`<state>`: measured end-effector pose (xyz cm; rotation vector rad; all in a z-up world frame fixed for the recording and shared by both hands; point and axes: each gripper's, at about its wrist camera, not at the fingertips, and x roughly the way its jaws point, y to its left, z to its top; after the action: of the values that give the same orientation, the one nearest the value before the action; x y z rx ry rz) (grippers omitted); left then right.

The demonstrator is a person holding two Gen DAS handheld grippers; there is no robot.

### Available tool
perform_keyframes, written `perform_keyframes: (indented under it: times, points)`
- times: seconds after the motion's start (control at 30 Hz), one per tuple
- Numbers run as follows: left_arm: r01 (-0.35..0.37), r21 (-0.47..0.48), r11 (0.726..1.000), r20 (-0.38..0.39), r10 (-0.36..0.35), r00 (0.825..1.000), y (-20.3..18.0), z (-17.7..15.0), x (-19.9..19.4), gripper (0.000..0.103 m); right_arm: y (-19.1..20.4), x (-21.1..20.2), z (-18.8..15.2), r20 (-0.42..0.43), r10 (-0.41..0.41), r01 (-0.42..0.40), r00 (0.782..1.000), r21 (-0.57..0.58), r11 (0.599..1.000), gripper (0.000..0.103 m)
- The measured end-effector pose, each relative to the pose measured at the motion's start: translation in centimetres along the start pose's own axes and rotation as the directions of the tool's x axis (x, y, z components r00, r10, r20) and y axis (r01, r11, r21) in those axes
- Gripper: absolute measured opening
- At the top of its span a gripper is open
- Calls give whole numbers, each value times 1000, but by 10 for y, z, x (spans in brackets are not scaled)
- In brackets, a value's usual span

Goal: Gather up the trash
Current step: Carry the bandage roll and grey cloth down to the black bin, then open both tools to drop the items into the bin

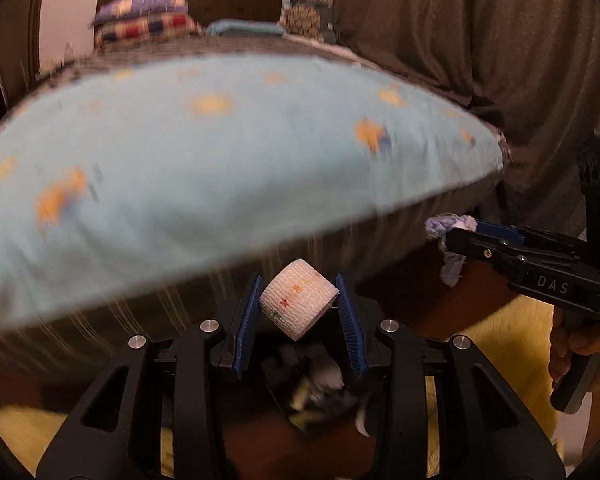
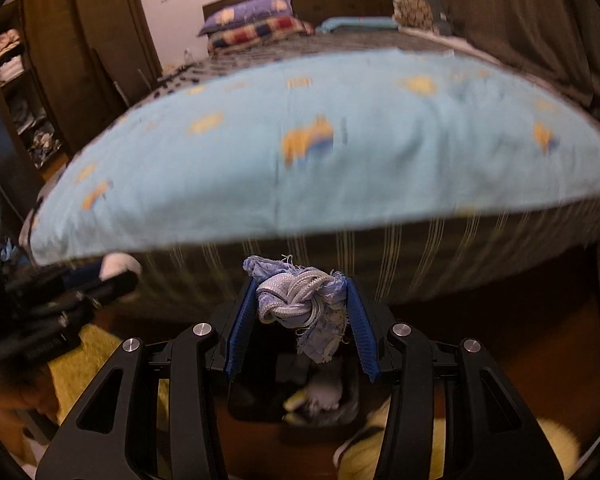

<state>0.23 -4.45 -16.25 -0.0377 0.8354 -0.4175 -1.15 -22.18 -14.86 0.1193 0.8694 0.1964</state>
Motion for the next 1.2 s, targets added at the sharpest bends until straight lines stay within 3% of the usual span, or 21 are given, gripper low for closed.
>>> perform_keyframes:
  times: [0.13,0.33,0.53,0.67,0.8,1.0,1.1,1.13,1.2]
  points:
    - [-4,11,1000,-80,5,997,-9,-32,33,36,-9,25,-28,-68,22,-18,997,57,998,46]
    - [28,4,1000,-249,-26,968,-5,-64,84,36,-21,65,-60,-164,6,12,987,108,994,46]
    - [26,0,1000,-306,-25,952,1,-75,110,36,-26,93,-76,-224,0,28,974,119,993,46]
    - [21,-16,1000,-311,-25,950,5,-77,118,36,-27,100,-77,-240,6,25,971,127,992,48]
    - [11,-33,999,-311,-21,950,16,-78,118,54,-22,105,-67,-242,9,25,970,136,990,52]
    - [-9,-57,998,-273,-6,962,29,-64,98,72,-36,88,-40,-194,-3,35,981,165,986,77]
    - [-9,-67,998,-214,-5,977,33,-43,70,85,-40,61,-23,-132,-16,38,991,169,985,91]
    - [-14,-66,998,-176,2,984,35,-32,53,90,-44,45,-17,-100,-28,44,995,165,985,100]
    - [-23,-56,998,-121,16,993,29,-11,34,95,-44,20,-5,-41,-49,55,998,154,987,100]
